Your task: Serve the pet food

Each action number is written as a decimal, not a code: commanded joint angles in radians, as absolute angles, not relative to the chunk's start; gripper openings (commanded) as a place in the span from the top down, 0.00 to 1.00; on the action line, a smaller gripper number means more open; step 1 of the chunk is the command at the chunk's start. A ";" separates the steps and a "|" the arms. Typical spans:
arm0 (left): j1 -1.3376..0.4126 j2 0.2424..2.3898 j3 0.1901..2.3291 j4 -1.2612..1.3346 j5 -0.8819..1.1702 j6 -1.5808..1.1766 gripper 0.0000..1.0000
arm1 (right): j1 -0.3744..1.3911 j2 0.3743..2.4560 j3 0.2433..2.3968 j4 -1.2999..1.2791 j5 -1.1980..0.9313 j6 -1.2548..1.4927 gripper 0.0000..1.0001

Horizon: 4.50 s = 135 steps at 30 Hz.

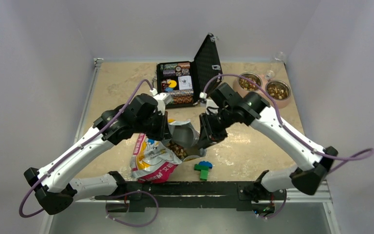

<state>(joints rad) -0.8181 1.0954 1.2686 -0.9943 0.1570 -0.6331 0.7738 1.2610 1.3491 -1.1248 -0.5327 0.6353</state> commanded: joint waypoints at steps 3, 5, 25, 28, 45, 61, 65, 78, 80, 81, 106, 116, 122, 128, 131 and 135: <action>-0.827 1.069 1.289 -0.880 0.301 -0.697 1.00 | 0.791 1.550 1.862 -1.429 -0.075 0.518 1.00; -0.827 1.068 1.293 -0.869 0.298 -0.697 1.00 | 0.815 1.641 1.931 -1.487 -0.043 0.483 1.00; -0.825 0.991 1.308 -0.876 0.012 -0.661 1.00 | 0.799 1.677 1.440 -0.301 -0.973 0.790 1.00; -0.825 0.951 1.307 -0.881 -0.074 -0.637 1.00 | 0.720 1.548 1.188 0.103 -1.113 1.001 1.00; -0.825 0.842 1.244 -0.899 -0.239 -0.656 1.00 | 0.561 1.175 0.842 -0.101 -1.058 0.882 1.00; -0.825 0.836 1.240 -0.891 -0.192 -0.667 1.00 | 0.611 1.241 0.913 -0.038 -1.017 0.960 1.00; -0.825 0.824 1.240 -0.909 -0.200 -0.663 1.00 | 0.513 1.168 0.786 -0.034 -1.028 0.948 1.00; -0.825 0.801 1.220 -0.922 -0.206 -0.702 1.00 | 0.575 1.253 0.753 0.150 -1.034 1.108 1.00; -0.825 0.791 1.209 -0.924 -0.223 -0.718 1.00 | 0.589 1.254 0.771 0.149 -1.028 1.116 1.00; -0.825 0.789 1.209 -0.924 -0.230 -0.721 1.00 | 0.588 1.237 0.763 0.158 -1.038 1.127 1.00; -0.825 0.910 1.262 -0.927 -0.232 -0.752 1.00 | 0.422 0.817 0.658 -0.120 -1.114 1.181 1.00; -0.824 0.958 1.309 -1.102 -0.412 -0.844 1.00 | 0.382 0.646 0.737 -0.328 -1.069 1.177 1.00; -0.824 0.944 1.317 -1.106 -0.448 -0.836 1.00 | 0.297 0.637 0.820 -0.343 -1.071 1.195 1.00; -0.824 0.923 1.320 -1.106 -0.466 -0.806 1.00 | 0.141 0.708 0.926 -0.411 -1.102 1.133 1.00; -0.824 0.908 1.316 -1.090 -0.460 -0.782 1.00 | 0.032 0.734 0.908 -0.410 -1.110 1.103 1.00; -0.824 0.892 1.317 -1.071 -0.460 -0.746 1.00 | -0.064 0.785 0.852 -0.388 -1.122 1.044 1.00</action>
<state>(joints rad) -0.8280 0.9226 1.2800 -1.1244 -0.3714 -0.8078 0.0029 0.7456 0.8757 -0.4118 -1.0866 1.1271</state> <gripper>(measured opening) 0.011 0.263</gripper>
